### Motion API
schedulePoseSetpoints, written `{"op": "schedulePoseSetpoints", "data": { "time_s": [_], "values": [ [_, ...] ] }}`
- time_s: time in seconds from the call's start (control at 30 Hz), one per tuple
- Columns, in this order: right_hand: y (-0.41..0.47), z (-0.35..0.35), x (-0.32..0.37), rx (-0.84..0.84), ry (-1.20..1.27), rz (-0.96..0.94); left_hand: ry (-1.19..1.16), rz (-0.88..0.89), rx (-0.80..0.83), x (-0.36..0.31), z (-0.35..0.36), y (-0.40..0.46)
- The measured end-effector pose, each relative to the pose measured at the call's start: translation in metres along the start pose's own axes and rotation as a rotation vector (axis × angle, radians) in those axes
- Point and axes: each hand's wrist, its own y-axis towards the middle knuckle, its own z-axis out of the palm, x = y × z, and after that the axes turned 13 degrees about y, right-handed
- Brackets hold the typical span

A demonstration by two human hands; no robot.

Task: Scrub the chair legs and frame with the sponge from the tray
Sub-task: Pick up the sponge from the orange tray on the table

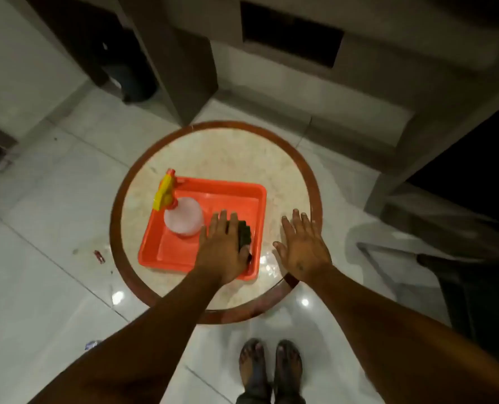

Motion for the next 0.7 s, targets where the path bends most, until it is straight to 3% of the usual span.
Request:
{"op": "schedulePoseSetpoints", "data": {
  "time_s": [0.07,0.3,0.53,0.7],
  "values": [
    [0.013,0.03,-0.008,0.037,-0.026,-0.032,-0.046,-0.056,0.037,0.007,0.023,0.017],
    [0.032,0.077,-0.024,-0.082,-0.097,-0.064,-0.115,-0.058,0.123,0.011,0.056,0.042],
    [0.028,0.072,-0.028,-0.064,-0.093,-0.072,-0.204,-0.14,-0.009,-0.008,0.049,0.046],
    [-0.032,0.051,-0.041,-0.055,-0.081,-0.105,-0.316,-0.168,-0.094,-0.005,0.006,0.012]
  ]
}}
